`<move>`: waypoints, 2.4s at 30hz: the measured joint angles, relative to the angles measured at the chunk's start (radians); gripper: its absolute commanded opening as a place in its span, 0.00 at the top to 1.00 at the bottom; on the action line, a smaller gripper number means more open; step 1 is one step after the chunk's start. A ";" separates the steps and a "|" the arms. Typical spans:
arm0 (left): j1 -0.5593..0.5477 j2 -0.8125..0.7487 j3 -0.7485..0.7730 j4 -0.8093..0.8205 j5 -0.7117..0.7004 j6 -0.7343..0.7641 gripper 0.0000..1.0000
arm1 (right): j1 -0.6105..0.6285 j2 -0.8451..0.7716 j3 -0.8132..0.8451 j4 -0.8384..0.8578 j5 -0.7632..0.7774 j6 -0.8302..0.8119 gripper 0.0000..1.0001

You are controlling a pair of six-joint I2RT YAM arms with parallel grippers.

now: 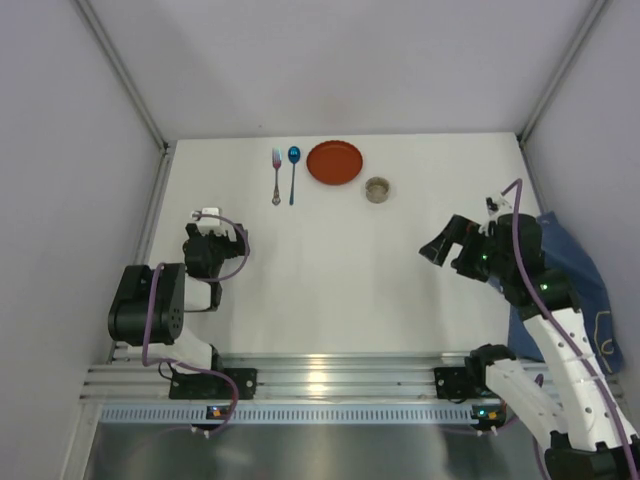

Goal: Set the dinner table for one person

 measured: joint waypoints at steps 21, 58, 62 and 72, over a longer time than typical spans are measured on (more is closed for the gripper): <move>-0.006 -0.001 0.000 -0.003 -0.026 0.000 0.01 | 0.000 -0.011 0.035 -0.255 -0.008 -0.006 0.00; -0.294 -0.871 0.593 -1.576 -0.016 -0.444 0.01 | -0.401 1.143 0.381 -0.097 0.287 -0.082 0.38; -0.294 -0.874 0.607 -1.632 -0.023 -0.443 0.01 | -0.419 1.160 0.402 -0.095 0.287 -0.090 0.65; -0.294 -0.862 0.610 -1.668 -0.026 -0.447 0.01 | -0.327 1.067 0.290 -0.033 0.267 -0.080 1.00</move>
